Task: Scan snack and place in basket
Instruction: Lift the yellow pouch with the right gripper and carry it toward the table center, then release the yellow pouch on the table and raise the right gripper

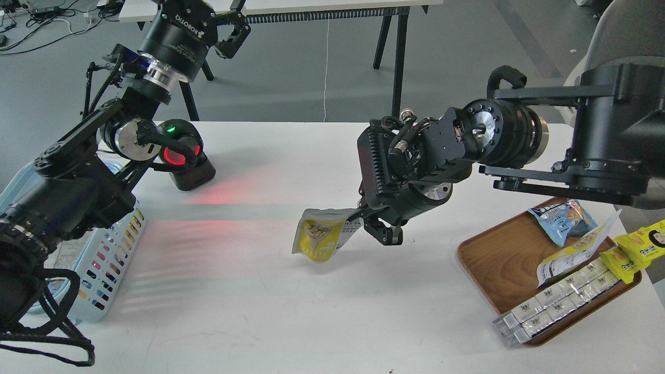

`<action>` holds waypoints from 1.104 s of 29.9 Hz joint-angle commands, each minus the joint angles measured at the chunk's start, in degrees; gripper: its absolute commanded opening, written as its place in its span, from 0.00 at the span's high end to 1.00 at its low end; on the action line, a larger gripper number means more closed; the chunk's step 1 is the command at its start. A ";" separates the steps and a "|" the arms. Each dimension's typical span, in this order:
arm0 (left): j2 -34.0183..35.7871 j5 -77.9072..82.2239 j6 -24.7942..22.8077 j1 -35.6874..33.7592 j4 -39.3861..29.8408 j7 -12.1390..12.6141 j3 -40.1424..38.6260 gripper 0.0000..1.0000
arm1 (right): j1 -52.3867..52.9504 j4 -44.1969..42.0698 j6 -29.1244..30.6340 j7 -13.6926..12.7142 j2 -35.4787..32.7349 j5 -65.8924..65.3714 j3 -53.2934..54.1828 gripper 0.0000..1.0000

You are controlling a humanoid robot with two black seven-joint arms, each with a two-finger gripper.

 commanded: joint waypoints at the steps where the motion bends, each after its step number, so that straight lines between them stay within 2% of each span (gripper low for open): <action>1: -0.09 -0.09 0.00 0.00 -0.01 0.00 -0.08 0.00 | -1.42 -0.21 0.00 0.00 0.00 0.00 -0.24 0.96; 6: -0.09 0.00 0.00 0.09 -0.01 0.00 -0.08 0.00 | -2.91 -0.30 0.00 0.00 0.00 0.00 -0.33 0.90; 9: 0.00 -0.09 0.00 0.09 -0.01 0.00 -0.08 0.00 | -3.09 -0.38 0.00 0.00 0.00 0.00 -0.33 0.84; 12: -0.09 0.00 0.00 0.17 -0.01 0.00 -0.08 0.00 | -3.18 -0.47 0.00 0.00 0.00 0.00 -0.24 0.71; 15: -0.09 0.00 0.00 0.17 -0.01 0.00 -0.08 0.00 | -3.09 -0.47 0.00 0.00 0.09 0.00 0.90 0.38; 17: -0.18 0.00 0.00 0.09 -0.01 0.00 -0.08 0.00 | -2.92 -0.65 0.00 0.00 0.26 0.00 2.39 0.04; 24: -0.35 -0.09 0.00 0.09 -0.01 0.00 0.44 0.00 | -2.74 -4.94 0.00 0.00 0.17 0.00 9.95 0.03; 28: -0.53 -0.09 0.00 0.09 -0.01 0.00 0.79 0.00 | -2.92 -14.42 0.00 0.00 0.00 0.00 16.62 0.03; 33: 0.09 0.00 0.00 0.00 -0.36 0.00 0.88 0.00 | -2.22 -26.82 0.00 0.00 -0.79 6.16 23.13 0.03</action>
